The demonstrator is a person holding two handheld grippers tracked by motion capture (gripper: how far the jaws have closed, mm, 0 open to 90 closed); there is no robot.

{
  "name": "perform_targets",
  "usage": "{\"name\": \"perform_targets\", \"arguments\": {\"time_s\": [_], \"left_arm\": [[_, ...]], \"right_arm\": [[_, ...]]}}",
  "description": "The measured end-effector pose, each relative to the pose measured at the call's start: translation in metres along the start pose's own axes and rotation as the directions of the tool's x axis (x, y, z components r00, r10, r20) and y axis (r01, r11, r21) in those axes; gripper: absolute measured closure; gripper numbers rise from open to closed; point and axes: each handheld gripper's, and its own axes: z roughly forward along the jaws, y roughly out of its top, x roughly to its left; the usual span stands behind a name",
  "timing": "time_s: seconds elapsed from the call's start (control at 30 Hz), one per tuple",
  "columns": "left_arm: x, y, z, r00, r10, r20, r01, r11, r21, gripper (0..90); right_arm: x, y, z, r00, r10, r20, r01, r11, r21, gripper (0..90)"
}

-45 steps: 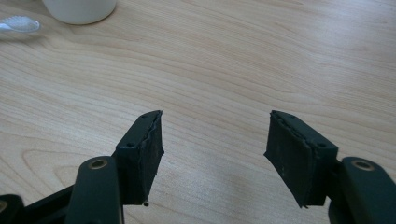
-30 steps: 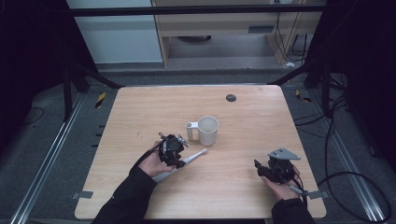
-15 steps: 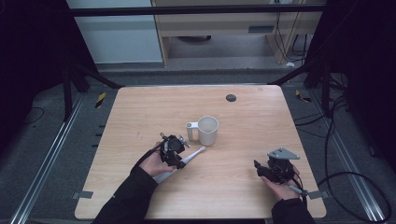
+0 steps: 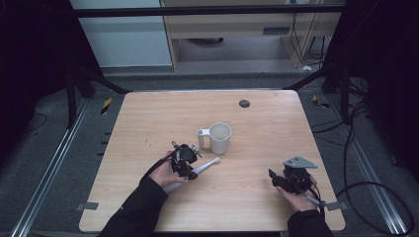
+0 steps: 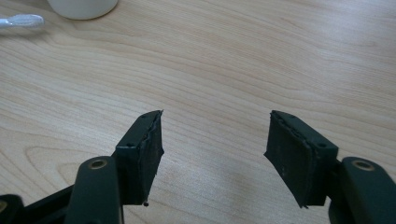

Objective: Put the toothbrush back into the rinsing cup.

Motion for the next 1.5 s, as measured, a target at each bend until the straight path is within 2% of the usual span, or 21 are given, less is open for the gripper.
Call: {"name": "perform_targets", "arguments": {"time_s": [0.17,0.3,0.53,0.8,0.97,1.03,1.1,1.13,1.27,1.5], "left_arm": [[-0.002,-0.002,-0.005,0.9999,0.009,-0.012,-0.009,1.0000,-0.004,66.1],[-0.004,-0.006,-0.020,0.9999,-0.009,-0.012,0.008,0.9976,-0.068,66.2],[-0.010,-0.016,-0.041,0.9997,-0.010,-0.021,0.007,0.9913,-0.132,66.4],[-0.010,-0.023,-0.067,0.9989,-0.033,-0.032,0.026,0.9771,-0.211,66.4],[-0.008,-0.027,-0.083,0.9968,-0.064,-0.048,0.048,0.9570,-0.286,66.4],[-0.007,-0.028,-0.089,0.9949,-0.082,-0.058,0.059,0.9433,-0.327,66.4],[-0.006,-0.030,-0.094,0.9918,-0.109,-0.067,0.076,0.9240,-0.375,66.4],[-0.006,-0.030,-0.096,0.9896,-0.125,-0.072,0.085,0.9103,-0.405,66.3],[-0.005,-0.031,-0.105,0.9792,-0.175,-0.103,0.103,0.8635,-0.494,66.3],[-0.001,-0.030,-0.114,0.9546,-0.264,-0.138,0.126,0.7786,-0.615,66.3]], "right_arm": [[-0.001,0.000,0.000,1.0000,0.006,0.001,-0.006,1.000,0.002,36.1],[-0.002,-0.001,-0.001,0.9999,0.014,-0.002,-0.014,1.000,0.002,36.2],[-0.002,-0.001,-0.002,0.9999,0.015,0.000,-0.015,1.000,0.000,36.3],[-0.003,-0.002,-0.002,0.9998,0.019,0.003,-0.019,1.000,-0.002,36.3],[-0.002,-0.001,-0.002,0.9998,0.022,0.001,-0.022,1.000,-0.001,36.3],[-0.002,-0.001,-0.003,0.9998,0.019,0.002,-0.019,1.000,-0.005,36.2],[-0.003,-0.001,-0.003,0.9998,0.018,0.005,-0.018,1.000,-0.011,36.1],[-0.003,-0.001,-0.003,0.9998,0.017,0.006,-0.017,1.000,-0.015,36.1],[-0.004,-0.001,-0.003,0.9998,0.018,0.007,-0.018,1.000,-0.018,35.9],[-0.003,-0.001,-0.002,0.9997,0.021,0.011,-0.021,1.000,-0.023,35.3]]}}
